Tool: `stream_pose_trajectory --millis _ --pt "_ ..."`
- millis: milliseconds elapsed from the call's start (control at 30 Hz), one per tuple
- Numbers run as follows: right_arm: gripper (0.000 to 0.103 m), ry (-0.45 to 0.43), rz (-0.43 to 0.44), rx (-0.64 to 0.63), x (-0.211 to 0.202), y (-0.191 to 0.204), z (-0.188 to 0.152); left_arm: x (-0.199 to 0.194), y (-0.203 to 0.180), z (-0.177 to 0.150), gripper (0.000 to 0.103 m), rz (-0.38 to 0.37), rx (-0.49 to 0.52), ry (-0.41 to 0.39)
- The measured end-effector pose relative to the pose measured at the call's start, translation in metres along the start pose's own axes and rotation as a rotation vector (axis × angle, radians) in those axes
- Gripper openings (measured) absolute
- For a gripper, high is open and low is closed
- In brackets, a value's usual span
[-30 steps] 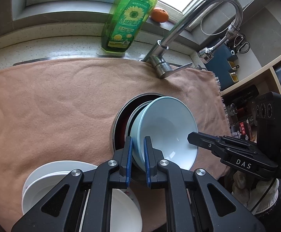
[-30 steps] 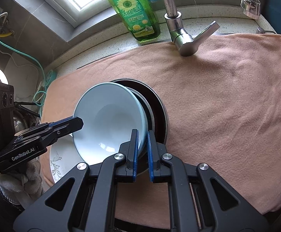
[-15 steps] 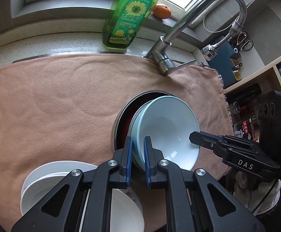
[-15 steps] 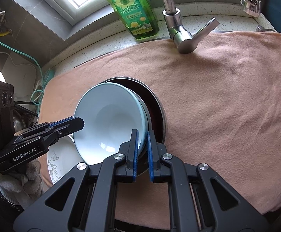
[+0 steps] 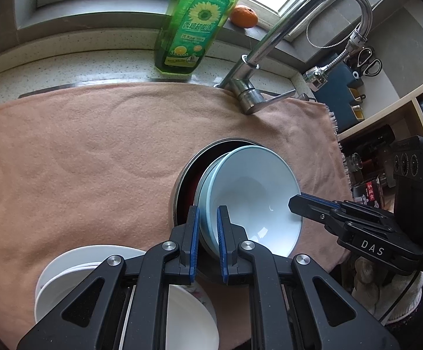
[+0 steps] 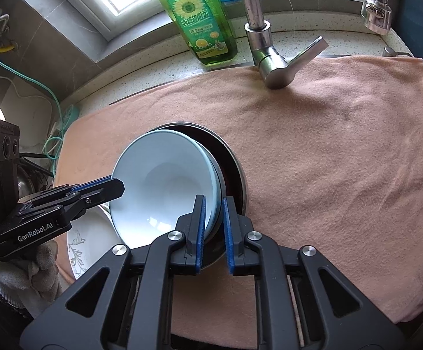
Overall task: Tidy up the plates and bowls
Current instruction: 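Lower the light blue bowl into the red bowl with the right tool, then open the right tool and release the light blue bowl, then move the right tool to the rim of the nested bowl stack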
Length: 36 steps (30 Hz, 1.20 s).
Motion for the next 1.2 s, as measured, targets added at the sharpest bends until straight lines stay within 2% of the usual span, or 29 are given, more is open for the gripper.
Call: stream_pose_trajectory --millis 167,267,333,400,433,533,600,800,1200 --pt "0.025 -0.021 0.006 0.002 -0.008 0.001 0.002 -0.006 0.001 0.002 0.011 -0.010 0.000 -0.007" --pt "0.027 -0.041 0.017 0.008 -0.015 0.002 0.003 -0.011 -0.001 0.003 0.011 -0.019 0.001 -0.015" --pt "0.032 -0.059 0.026 0.016 -0.021 0.002 0.004 -0.017 -0.001 0.006 0.011 -0.022 0.001 -0.031" --pt "0.047 -0.081 0.040 0.030 -0.028 0.000 0.006 -0.024 0.000 0.006 0.019 -0.025 0.006 -0.044" --pt "0.049 -0.091 0.045 0.036 -0.031 -0.001 0.006 -0.027 0.000 0.006 0.029 -0.025 0.010 -0.051" --pt "0.055 -0.123 0.049 0.057 -0.040 -0.007 0.008 -0.034 0.006 0.006 0.044 -0.015 0.009 -0.063" --pt "0.065 -0.131 0.045 0.073 -0.043 -0.013 0.009 -0.037 0.011 0.004 0.046 -0.017 -0.001 -0.065" --pt "0.072 -0.138 0.064 0.131 -0.044 -0.032 0.004 -0.041 0.034 -0.005 0.046 0.018 -0.023 -0.057" --pt "0.072 -0.094 0.088 0.198 -0.020 -0.044 -0.019 -0.030 0.046 -0.016 0.046 0.022 -0.053 -0.044"
Point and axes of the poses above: each gripper's, at about its wrist camera, not at the fingertips, and x roughly the way its jaws point, y to its left, z to its top, the point moved 9 cm from there along x, roughly the way its jaws point, and after that the axes turned 8 degrees about -z, right-handed, at the moved point
